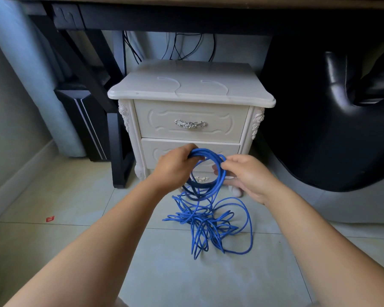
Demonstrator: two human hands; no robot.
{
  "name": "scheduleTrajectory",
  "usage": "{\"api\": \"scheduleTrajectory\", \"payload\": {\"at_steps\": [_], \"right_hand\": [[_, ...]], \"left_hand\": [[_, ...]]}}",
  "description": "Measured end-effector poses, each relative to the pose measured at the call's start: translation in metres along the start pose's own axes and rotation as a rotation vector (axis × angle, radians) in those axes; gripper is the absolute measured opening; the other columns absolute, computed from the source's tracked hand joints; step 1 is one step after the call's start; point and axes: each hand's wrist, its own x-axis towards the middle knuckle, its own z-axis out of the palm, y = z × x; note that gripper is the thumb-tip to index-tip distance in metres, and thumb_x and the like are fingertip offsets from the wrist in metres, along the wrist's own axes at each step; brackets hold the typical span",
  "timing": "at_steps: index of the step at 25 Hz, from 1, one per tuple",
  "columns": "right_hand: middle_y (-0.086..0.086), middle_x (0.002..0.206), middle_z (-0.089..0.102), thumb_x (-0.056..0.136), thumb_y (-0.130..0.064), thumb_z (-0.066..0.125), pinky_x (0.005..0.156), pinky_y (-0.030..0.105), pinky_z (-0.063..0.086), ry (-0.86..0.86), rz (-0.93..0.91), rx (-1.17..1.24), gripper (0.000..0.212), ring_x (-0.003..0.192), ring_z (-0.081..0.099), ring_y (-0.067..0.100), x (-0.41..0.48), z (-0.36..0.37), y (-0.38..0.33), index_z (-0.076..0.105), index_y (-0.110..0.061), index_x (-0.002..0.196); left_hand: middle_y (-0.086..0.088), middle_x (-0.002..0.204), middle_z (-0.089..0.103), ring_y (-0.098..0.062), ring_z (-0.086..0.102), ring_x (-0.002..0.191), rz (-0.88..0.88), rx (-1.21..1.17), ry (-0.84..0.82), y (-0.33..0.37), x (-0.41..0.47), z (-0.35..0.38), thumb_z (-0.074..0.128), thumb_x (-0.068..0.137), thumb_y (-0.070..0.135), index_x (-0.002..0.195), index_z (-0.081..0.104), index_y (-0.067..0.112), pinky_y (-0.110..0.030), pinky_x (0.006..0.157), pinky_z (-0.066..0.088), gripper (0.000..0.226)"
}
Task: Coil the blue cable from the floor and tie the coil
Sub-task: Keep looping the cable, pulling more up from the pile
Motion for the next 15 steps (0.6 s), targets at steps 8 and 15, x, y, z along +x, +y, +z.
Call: {"api": "scheduleTrajectory", "payload": {"at_steps": [8,15], "right_hand": [[0.000,0.136,0.056,0.099,-0.028,0.049,0.105,0.027,0.036,0.182,-0.031,-0.343,0.039,0.125,0.052,0.015,0.004,-0.013,0.010,0.053,-0.021,0.137],[-0.014,0.113,0.068,0.060,-0.093,0.051,0.115,0.043,0.033,-0.037,-0.220,0.038,0.088,0.112,0.062,0.005,-0.001,0.006,-0.006,0.064,-0.031,0.120]], "left_hand": [[0.004,0.062,0.044,-0.013,0.047,0.065,-0.082,-0.576,0.126,0.004,0.001,-0.014,0.043,0.101,0.012,0.086,0.060,0.023,-0.016,0.067,0.042,0.025],[-0.002,0.067,0.037,-0.013,0.043,0.060,-0.089,-0.643,-0.010,0.008,-0.002,-0.009,0.043,0.102,0.012,0.092,0.059,0.014,-0.028,0.070,0.055,0.019]]}}
